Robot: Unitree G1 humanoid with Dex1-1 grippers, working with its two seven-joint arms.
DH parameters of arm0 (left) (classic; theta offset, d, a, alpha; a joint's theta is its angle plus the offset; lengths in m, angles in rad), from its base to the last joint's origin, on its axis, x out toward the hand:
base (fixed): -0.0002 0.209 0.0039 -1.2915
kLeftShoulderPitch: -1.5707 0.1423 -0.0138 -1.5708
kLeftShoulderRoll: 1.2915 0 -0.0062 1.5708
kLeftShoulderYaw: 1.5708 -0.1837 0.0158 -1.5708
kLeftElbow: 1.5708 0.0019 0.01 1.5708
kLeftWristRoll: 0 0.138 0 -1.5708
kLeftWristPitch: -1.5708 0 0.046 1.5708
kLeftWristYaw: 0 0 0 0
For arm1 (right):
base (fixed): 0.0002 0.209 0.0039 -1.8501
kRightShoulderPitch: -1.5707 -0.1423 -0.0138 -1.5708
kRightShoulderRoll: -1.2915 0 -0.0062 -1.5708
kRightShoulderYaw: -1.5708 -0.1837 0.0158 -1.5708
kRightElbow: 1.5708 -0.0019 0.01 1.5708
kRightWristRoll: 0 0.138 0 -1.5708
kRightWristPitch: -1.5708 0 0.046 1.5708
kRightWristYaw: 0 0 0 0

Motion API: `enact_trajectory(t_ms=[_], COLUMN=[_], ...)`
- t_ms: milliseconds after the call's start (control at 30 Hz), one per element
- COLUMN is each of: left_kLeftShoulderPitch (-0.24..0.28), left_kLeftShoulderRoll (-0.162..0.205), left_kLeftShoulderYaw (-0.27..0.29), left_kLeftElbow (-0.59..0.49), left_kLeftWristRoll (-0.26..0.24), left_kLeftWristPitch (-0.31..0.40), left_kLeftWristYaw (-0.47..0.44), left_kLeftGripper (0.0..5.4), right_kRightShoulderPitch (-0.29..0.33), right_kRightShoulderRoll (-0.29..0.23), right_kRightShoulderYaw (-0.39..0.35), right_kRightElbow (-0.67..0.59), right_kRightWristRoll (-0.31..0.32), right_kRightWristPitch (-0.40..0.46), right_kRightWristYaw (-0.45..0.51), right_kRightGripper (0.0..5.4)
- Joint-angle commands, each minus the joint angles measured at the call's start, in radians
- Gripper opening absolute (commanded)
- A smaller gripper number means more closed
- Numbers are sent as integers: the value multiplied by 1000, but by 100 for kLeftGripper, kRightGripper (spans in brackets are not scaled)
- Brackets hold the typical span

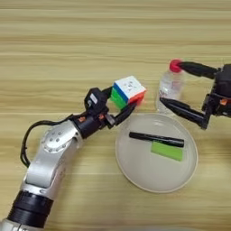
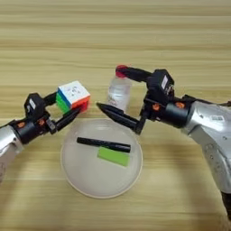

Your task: Move the objects on the table

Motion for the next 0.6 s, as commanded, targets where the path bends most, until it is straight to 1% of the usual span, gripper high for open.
enact_trajectory(t_ms=[33,133,200,300,367,433,500,600], left_kLeftShoulderPitch=[-11,-3,6,24,38,50,62,78], left_kLeftShoulderRoll=[-28,-47,-54,-72,-88,-95,-102,-113], left_kLeftShoulderYaw=[27,45,45,53,61,57,57,65], left_kLeftElbow=[45,63,84,112,132,152,162,172], left_kLeftWristRoll=[36,50,85,97,99,127,137,143], left_kLeftWristPitch=[-22,-34,-59,-69,-71,-97,-110,-121], left_kLeftWristYaw=[68,115,151,185,209,237,251,268], left_kLeftGripper=[329,329,329,329,329,329,329,329], right_kRightShoulderPitch=[17,18,16,14,15,12,11,9], right_kRightShoulderRoll=[57,103,136,174,201,226,245,269], right_kRightShoulderYaw=[-2,-6,-17,-28,-42,-61,-78,-114], right_kRightElbow=[1,10,17,36,69,115,158,221], right_kRightWristRoll=[-64,-108,-132,-166,-195,-236,-274,-295], right_kRightWristPitch=[-47,-79,-97,-130,-171,-226,-280,-343], right_kRightWristYaw=[-97,-174,-232,-296,-338,-389,-432,-481], right_kRightGripper=[540,540,540,540,540,540,540,540])
